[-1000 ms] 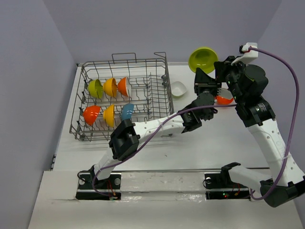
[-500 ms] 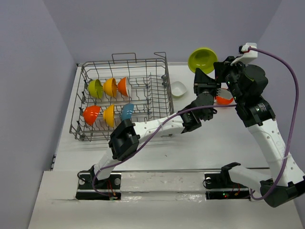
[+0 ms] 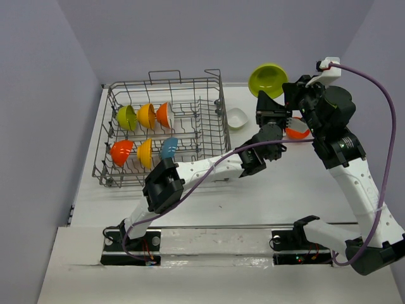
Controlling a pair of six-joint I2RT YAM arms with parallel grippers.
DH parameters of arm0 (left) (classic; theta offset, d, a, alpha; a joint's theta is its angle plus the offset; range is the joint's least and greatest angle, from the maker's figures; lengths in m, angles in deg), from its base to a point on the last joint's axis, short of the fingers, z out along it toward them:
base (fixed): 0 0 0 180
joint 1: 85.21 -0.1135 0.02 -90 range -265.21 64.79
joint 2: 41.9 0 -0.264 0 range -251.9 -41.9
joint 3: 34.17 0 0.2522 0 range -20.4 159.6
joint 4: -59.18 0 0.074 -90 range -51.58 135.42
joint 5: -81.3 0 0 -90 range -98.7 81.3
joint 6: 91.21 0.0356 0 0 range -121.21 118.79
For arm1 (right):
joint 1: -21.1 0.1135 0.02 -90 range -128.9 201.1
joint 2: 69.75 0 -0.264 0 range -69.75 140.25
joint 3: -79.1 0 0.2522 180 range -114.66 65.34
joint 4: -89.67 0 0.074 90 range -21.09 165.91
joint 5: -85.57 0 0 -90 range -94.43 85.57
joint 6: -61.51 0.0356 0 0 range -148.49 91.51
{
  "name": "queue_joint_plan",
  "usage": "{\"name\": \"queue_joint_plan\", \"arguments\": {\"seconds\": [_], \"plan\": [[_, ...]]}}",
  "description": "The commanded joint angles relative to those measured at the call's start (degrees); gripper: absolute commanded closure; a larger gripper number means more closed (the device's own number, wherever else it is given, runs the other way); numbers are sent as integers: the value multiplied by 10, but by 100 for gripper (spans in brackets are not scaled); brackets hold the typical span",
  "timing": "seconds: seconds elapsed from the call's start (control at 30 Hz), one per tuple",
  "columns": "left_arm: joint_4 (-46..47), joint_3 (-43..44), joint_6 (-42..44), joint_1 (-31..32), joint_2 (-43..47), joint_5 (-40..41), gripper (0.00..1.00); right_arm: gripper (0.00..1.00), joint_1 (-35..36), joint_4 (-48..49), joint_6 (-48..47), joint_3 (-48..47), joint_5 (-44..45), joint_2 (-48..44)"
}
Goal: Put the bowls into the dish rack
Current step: Pass from the right arm to the left
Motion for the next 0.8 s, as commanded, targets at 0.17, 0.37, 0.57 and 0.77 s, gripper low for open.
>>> {"name": "queue_joint_plan", "arguments": {"seconds": [0.17, 0.37, 0.57, 0.77], "plan": [[94, -2, -19, -27, 72, 45, 100, 99, -5, 20, 9, -4, 20, -33], [95, 7, -15, -34, 65, 47, 100, 99, -5, 20, 7, -4, 19, -38], [95, 4, -16, -37, 63, 46, 100, 99, -5, 20, 2, 0, 26, -46], [95, -10, -19, -40, 72, 45, 100, 99, -5, 20, 1, 1, 28, -48]]}}
